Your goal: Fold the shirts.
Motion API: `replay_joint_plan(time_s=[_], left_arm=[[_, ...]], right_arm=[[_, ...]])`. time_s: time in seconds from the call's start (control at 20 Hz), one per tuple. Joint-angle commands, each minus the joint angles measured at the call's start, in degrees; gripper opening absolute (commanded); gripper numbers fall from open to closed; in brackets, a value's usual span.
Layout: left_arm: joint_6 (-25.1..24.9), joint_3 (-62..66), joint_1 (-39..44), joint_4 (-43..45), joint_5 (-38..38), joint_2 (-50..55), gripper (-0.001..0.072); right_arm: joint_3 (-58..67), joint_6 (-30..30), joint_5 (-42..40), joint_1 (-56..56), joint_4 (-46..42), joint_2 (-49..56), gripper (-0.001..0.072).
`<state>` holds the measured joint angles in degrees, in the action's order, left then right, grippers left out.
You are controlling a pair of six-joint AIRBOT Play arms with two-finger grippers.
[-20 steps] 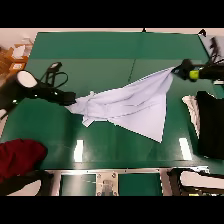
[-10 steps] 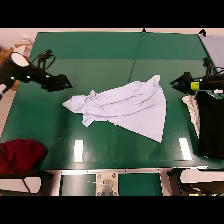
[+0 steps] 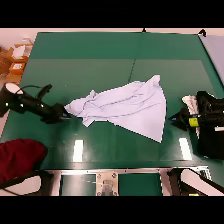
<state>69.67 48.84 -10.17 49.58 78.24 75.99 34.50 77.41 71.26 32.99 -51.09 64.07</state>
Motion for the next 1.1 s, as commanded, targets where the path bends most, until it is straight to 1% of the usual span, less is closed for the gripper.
replay_joint_plan(time_s=[0.0, 0.05, 0.15, 0.25, 0.35, 0.45, 0.55, 0.6, 0.65, 0.7, 0.75, 0.8, 0.85, 0.9, 0.95, 1.05], left_arm=[[-4.94, -12.11, -0.22, -10.82, -12.46, -3.76, 0.0550], [-6.86, -14.08, 0.44, -13.49, -16.22, -3.72, 0.0472], [-7.50, -15.61, 4.57, -15.78, -21.90, -2.67, 0.0474], [-7.58, -15.56, 10.80, -16.39, -28.26, -1.25, 0.0473], [-7.56, -15.52, 15.52, -18.82, -34.80, 0.57, 0.0473], [-7.21, -15.50, 17.62, -21.05, -37.51, 2.43, 0.0473], [-8.59, -15.04, 17.62, -24.35, -38.42, 3.96, 0.0471], [-8.79, -14.53, 17.62, -25.14, -38.12, 4.31, 0.0348], [-9.92, -13.86, 17.62, -25.24, -36.79, 4.39, 0.0113], [-10.91, -13.16, 17.62, -25.22, -34.77, 4.37, 0.0059], [-11.47, -12.57, 17.62, -25.20, -32.57, 4.35, 0.0024], [-11.63, -11.96, 17.62, -25.18, -30.60, 4.33, 0.0023], [-11.65, -11.19, 17.62, -25.16, -28.98, 4.33, 0.0023], [-11.65, -10.21, 17.62, -25.16, -27.34, 4.33, 0.0023], [-11.65, -8.79, 17.62, -25.00, -25.44, 4.31, 0.0023], [-11.54, -4.94, 17.62, -24.17, -21.53, 2.64, 0.0022]], right_arm=[[-9.94, 1.68, -5.40, 0.35, -0.83, -2.99, 0.0359], [-11.15, 1.46, -6.25, 0.35, -0.85, -2.99, 0.0359], [-12.76, 0.90, -7.28, 0.35, -0.81, -2.99, 0.0358], [-13.99, -0.02, -8.72, 0.22, -0.81, -2.95, 0.0358], [-14.84, -0.07, -8.90, 0.09, -0.55, -2.95, 0.0358], [-14.99, -0.17, -8.92, -0.96, -0.57, -2.93, 0.0357], [-15.08, -0.50, -9.81, -2.99, -0.33, -2.93, 0.0354], [-15.08, -0.48, -10.69, -4.46, 0.15, -2.93, 0.0347], [-15.08, -0.48, -11.15, -5.84, 1.14, -2.93, 0.0346], [-15.08, -0.48, -11.34, -7.23, 2.10, -2.91, 0.0346], [-15.08, -0.48, -11.37, -8.50, 3.08, -2.91, 0.0344], [-15.08, -0.52, -11.37, -9.64, 4.00, -2.91, 0.0296], [-15.08, -0.55, -11.34, -10.82, 4.55, -2.91, 0.0215], [-15.08, -1.03, -11.30, -11.61, 5.03, -2.91, 0.0162], [-15.06, -2.99, -11.21, -12.15, 6.64, -2.91, 0.0024], [-13.79, -6.29, -9.64, -12.24, 11.21, -3.04, 0.0015]])
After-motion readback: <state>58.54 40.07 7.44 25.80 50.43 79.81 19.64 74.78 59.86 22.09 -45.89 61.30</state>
